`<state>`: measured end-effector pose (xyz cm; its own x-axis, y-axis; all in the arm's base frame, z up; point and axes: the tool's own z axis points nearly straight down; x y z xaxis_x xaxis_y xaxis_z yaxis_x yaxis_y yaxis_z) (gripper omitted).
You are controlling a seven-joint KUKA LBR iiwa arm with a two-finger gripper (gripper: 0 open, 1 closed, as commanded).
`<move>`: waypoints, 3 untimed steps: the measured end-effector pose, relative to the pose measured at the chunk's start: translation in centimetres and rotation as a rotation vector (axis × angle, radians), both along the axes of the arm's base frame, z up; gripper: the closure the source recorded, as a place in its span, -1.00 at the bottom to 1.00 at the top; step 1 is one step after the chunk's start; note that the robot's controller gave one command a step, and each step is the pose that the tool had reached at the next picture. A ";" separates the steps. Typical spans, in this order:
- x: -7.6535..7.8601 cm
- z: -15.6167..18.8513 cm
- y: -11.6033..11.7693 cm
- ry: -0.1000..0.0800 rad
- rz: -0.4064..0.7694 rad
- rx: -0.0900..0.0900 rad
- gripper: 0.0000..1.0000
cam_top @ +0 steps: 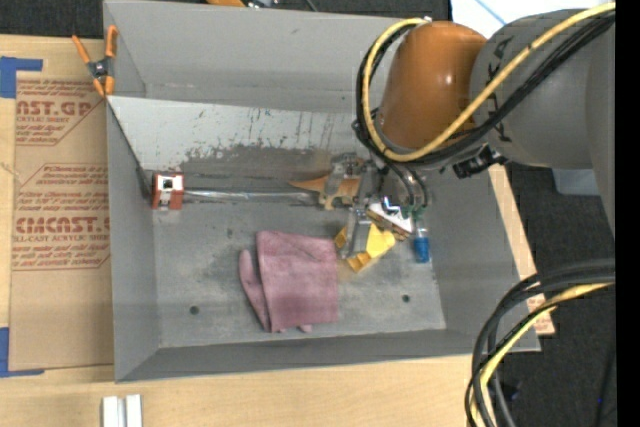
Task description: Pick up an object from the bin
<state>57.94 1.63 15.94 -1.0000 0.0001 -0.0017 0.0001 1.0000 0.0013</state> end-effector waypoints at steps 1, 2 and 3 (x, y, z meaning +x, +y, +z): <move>0.0 0.0 0.0 0.000 0.000 0.000 1.00; 0.0 0.0 0.0 0.000 0.000 0.000 1.00; -0.4 8.5 2.4 -0.007 0.112 0.000 1.00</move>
Offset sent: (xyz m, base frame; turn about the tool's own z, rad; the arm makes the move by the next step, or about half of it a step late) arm 0.0000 0.0000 0.0000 0.0000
